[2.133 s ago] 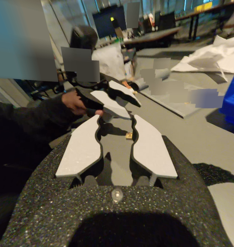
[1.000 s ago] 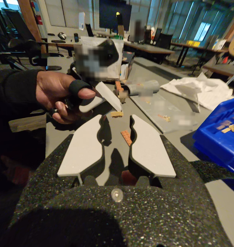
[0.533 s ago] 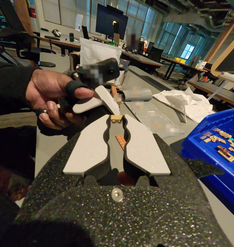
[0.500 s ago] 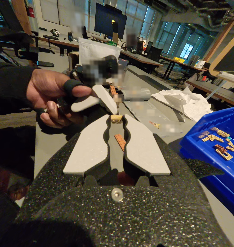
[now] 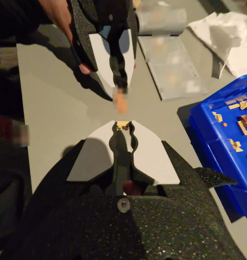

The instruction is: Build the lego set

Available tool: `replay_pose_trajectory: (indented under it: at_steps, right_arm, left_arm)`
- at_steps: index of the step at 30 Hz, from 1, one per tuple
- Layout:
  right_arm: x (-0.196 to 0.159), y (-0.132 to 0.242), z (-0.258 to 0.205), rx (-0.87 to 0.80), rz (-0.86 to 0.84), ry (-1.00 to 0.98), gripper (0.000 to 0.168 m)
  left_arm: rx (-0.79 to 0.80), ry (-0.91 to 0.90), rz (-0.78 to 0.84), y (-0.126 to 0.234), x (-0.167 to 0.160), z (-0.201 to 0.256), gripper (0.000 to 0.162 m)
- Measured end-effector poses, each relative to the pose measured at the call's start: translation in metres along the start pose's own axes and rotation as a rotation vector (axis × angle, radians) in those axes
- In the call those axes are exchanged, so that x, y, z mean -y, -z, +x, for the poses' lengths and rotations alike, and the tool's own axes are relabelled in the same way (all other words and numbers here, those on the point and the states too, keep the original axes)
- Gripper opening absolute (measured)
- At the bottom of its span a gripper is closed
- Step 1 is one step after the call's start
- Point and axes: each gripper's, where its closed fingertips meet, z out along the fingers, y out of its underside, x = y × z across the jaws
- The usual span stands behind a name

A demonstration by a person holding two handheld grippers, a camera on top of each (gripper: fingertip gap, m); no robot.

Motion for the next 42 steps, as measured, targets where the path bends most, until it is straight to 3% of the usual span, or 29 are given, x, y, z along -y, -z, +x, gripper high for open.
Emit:
replay_pose_trajectory:
  at_steps: [3, 16, 18, 42]
  right_arm:
    - [-0.002, -0.002, 0.002, 0.04, -0.031, 0.015, 0.017]
    - [-0.004, -0.038, -0.016, 0.237, -0.165, 0.081, 0.016]
    - [-0.004, -0.042, -0.02, 0.264, -0.206, 0.108, 0.017]
    - [-0.001, -0.057, -0.037, 0.341, -0.447, 0.145, 0.017]
  left_arm:
    - [0.006, -0.05, -0.046, -0.003, -0.006, 0.0, 0.017]
    - [0.007, -0.06, 0.019, 0.002, -0.012, 0.02, 0.014]
    - [-0.003, -0.057, 0.042, 0.005, -0.009, 0.024, 0.005]
    - [-0.017, -0.017, 0.067, 0.013, -0.02, 0.028, 0.016]
